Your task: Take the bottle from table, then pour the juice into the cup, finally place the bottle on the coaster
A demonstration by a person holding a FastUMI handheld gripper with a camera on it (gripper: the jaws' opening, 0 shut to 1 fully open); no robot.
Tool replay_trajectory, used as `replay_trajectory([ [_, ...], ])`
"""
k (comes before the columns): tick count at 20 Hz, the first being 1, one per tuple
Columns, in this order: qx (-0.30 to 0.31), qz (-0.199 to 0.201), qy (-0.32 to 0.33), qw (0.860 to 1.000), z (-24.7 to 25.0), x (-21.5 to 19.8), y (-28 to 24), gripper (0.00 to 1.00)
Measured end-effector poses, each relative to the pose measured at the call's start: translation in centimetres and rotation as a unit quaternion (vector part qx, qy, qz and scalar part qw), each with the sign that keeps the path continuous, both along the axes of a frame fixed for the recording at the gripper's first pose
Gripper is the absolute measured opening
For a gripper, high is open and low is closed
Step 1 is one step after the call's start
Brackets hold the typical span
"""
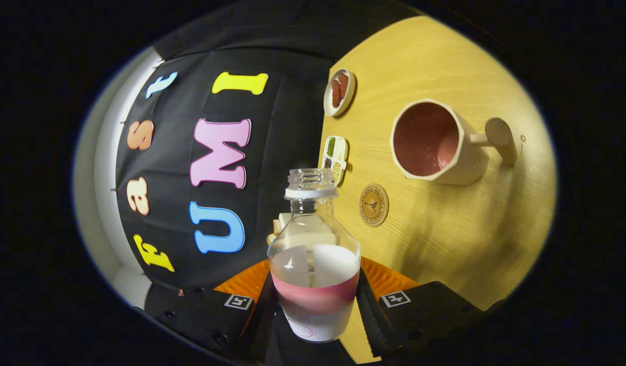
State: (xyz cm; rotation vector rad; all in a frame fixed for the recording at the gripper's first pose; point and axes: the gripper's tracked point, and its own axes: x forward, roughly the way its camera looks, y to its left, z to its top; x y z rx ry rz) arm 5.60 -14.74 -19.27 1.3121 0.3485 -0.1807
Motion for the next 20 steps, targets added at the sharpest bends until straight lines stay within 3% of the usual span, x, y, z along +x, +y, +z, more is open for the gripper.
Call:
replay_trajectory([
  [5,-0.162,-0.04,0.0,0.986,2.4,-0.5,-1.9,0.76],
  [11,-0.315,-0.08,-0.006,0.946,6.5,-0.9,-3.4,0.76],
  [17,-0.469,-0.111,0.0,0.876,11.4,-1.8,-3.6,0.76],
  [20,-0.548,-0.103,-0.005,0.83,13.7,-1.0,-2.6,0.76],
])
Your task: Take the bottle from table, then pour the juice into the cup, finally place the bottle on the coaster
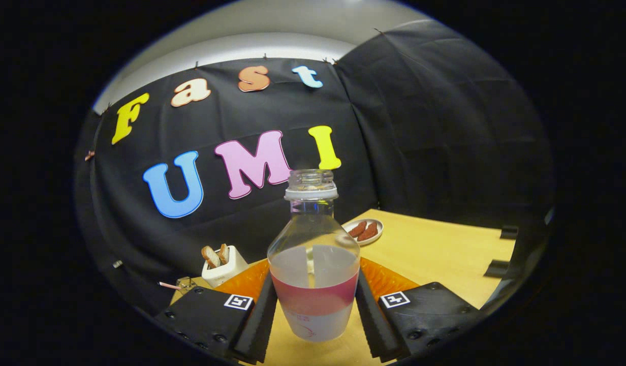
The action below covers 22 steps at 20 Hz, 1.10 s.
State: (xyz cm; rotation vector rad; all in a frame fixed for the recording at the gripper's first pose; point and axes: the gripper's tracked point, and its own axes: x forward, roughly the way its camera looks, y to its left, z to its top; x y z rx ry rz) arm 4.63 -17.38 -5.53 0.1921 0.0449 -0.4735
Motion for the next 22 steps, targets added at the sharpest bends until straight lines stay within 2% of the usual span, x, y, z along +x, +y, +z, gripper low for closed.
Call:
replay_trajectory([
  [4,-0.113,0.032,-0.012,0.993,3.9,2.6,3.1,0.76],
  [9,-0.158,0.067,-0.03,0.985,4.2,6.6,6.9,0.76],
  [14,-0.181,0.079,-0.028,0.98,0.3,10.6,8.4,0.76],
  [18,-0.229,0.033,-0.004,0.973,-3.2,13.0,6.5,0.77],
  [22,-0.202,0.004,0.017,0.979,-8.0,15.7,5.0,0.77],
])
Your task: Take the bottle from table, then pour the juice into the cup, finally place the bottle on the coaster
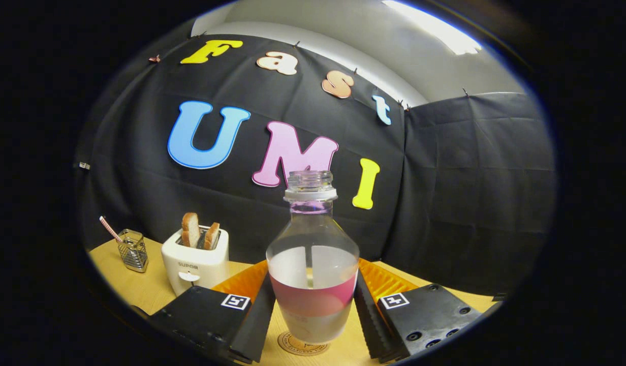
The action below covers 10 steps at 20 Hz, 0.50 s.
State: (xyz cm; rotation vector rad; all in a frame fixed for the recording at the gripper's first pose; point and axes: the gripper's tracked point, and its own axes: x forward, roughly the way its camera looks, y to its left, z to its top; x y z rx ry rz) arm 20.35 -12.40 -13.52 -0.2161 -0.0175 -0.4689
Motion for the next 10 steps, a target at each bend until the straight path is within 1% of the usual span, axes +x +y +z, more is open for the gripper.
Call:
replay_trajectory([
  [2,0.015,-0.011,0.018,1.0,-2.9,1.3,-0.6,0.77],
  [5,0.044,-0.008,0.036,0.998,-6.4,2.7,-1.0,0.77],
  [7,0.054,-0.012,0.043,0.998,-8.0,3.1,-1.4,0.78],
  [10,0.068,-0.023,0.036,0.997,-9.0,3.2,-2.4,0.78],
])
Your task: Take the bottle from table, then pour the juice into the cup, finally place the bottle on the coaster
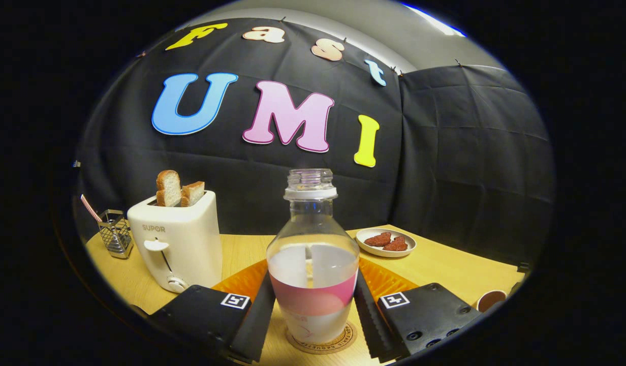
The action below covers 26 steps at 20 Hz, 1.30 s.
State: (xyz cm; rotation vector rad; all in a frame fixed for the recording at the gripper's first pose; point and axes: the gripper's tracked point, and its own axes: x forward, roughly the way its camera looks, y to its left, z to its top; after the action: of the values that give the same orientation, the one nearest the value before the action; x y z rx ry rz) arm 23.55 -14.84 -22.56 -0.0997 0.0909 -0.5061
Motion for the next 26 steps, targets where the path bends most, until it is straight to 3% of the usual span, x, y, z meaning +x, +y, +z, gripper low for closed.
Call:
replay_trajectory([
  [9,0.021,-0.024,-0.02,0.999,-1.2,-0.6,-1.4,0.78],
  [26,0.025,-0.027,-0.028,0.999,-1.3,-1.6,-1.5,0.8],
])
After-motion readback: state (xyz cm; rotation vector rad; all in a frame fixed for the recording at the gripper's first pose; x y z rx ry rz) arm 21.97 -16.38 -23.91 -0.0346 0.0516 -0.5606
